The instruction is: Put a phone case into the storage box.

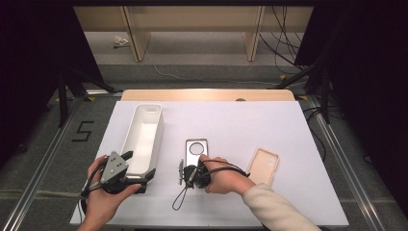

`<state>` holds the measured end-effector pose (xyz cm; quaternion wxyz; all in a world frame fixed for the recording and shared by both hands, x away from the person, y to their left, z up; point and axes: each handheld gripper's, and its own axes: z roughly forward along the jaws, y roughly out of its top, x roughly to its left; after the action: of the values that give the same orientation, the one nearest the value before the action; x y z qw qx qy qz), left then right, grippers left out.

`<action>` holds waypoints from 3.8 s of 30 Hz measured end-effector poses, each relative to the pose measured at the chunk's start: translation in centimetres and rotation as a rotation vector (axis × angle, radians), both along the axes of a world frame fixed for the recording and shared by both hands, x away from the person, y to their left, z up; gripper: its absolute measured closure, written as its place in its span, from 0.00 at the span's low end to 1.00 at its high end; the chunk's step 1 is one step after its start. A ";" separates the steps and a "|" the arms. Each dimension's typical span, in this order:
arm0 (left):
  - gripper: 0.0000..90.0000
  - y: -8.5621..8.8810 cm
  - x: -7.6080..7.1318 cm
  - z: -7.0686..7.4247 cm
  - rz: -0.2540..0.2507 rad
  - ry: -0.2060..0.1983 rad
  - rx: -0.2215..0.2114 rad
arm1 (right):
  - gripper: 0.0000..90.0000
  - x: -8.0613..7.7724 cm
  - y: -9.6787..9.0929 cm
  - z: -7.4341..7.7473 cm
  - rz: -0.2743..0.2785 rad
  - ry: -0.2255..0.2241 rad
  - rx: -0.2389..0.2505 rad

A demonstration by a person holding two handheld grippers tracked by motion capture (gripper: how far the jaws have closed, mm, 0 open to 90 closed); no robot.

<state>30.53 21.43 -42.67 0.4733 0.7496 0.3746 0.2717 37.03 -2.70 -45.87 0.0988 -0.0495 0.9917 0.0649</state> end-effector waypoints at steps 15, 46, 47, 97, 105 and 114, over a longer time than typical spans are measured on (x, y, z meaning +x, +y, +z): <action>0.06 0.1 0.0 0.0 0.002 -0.003 0.000 | 0.99 0.2 -0.6 0.4 -0.019 0.013 0.054; 0.13 -1.8 0.9 2.5 -0.041 -0.016 -0.034 | 0.99 -0.7 -6.9 4.2 -0.101 -0.050 0.413; 0.13 -2.2 1.3 2.9 -0.047 -0.017 -0.035 | 0.99 -0.8 -7.2 4.3 -0.105 -0.051 0.417; 0.18 -12.8 9.7 5.4 -0.171 0.174 -0.006 | 0.99 -2.3 -11.7 5.2 -0.155 -0.073 0.501; 0.26 -15.8 13.0 5.2 -0.168 0.306 -0.005 | 0.99 -2.4 -11.6 5.3 -0.144 -0.090 0.507; 0.41 -17.5 15.5 4.4 -0.122 0.395 0.009 | 0.99 -2.5 -11.5 5.4 -0.139 -0.090 0.513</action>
<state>46.04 3.94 -38.27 0.4027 0.8118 0.4128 0.0920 34.55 -14.18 -40.48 0.1565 0.0426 0.9385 0.3049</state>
